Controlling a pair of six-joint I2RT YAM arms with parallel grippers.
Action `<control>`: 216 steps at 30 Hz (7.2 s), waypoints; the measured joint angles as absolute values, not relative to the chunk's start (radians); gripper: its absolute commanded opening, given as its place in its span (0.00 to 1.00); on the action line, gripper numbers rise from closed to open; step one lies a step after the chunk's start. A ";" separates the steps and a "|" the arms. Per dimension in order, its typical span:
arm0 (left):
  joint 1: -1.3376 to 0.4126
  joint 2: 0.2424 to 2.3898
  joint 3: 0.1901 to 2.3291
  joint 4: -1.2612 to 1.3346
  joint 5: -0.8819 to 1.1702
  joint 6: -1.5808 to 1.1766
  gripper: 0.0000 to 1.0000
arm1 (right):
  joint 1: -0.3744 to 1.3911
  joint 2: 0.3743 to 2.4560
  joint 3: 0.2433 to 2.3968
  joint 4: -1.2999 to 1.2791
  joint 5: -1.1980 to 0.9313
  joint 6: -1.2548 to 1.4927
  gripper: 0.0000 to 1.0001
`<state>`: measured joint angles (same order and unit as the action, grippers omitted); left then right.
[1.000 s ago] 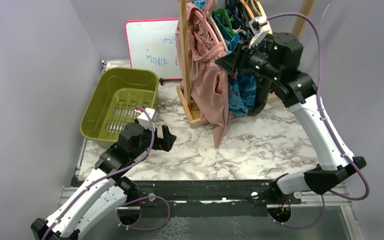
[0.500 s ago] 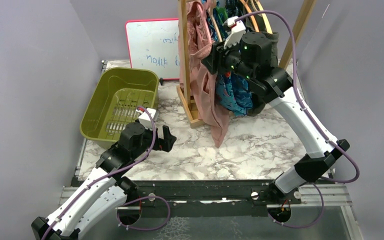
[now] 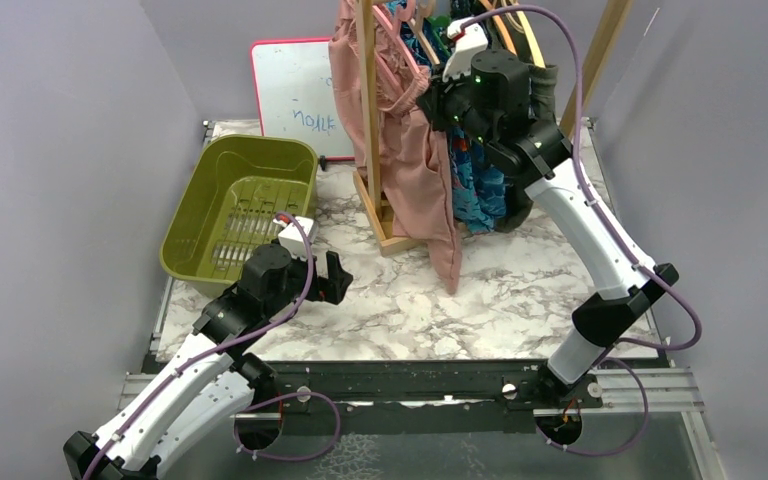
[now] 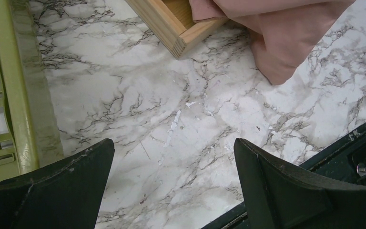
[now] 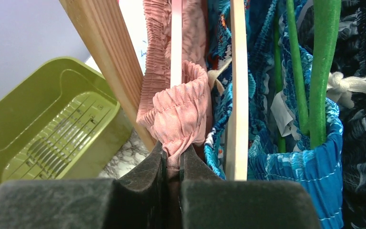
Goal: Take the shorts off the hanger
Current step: Pick up the hanger from the clothes rod, then remove the shorts from the hanger.
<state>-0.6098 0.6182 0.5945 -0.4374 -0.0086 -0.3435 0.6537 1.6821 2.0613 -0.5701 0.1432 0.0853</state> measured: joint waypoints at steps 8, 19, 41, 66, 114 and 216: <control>-0.610 0.624 0.595 -0.437 -0.011 -0.344 0.99 | 0.661 1.515 1.726 -0.266 0.194 0.078 0.01; -0.609 0.624 0.595 -0.446 -0.020 -0.344 0.99 | 0.661 1.423 1.563 -0.001 0.206 0.093 0.01; -0.603 0.612 0.595 -0.451 -0.027 -0.347 0.99 | 0.662 1.028 1.280 -0.229 0.111 0.195 0.01; -0.603 0.531 0.595 -0.460 -0.152 -0.400 0.99 | 0.662 0.334 1.051 -0.915 0.009 0.480 0.01; -0.631 0.733 0.595 -0.395 0.060 -0.352 0.09 | 0.662 0.597 0.709 -0.476 -0.571 0.325 0.01; -0.799 1.070 0.688 0.137 0.087 -0.381 0.26 | 0.664 0.714 0.596 -0.278 -0.451 0.482 0.02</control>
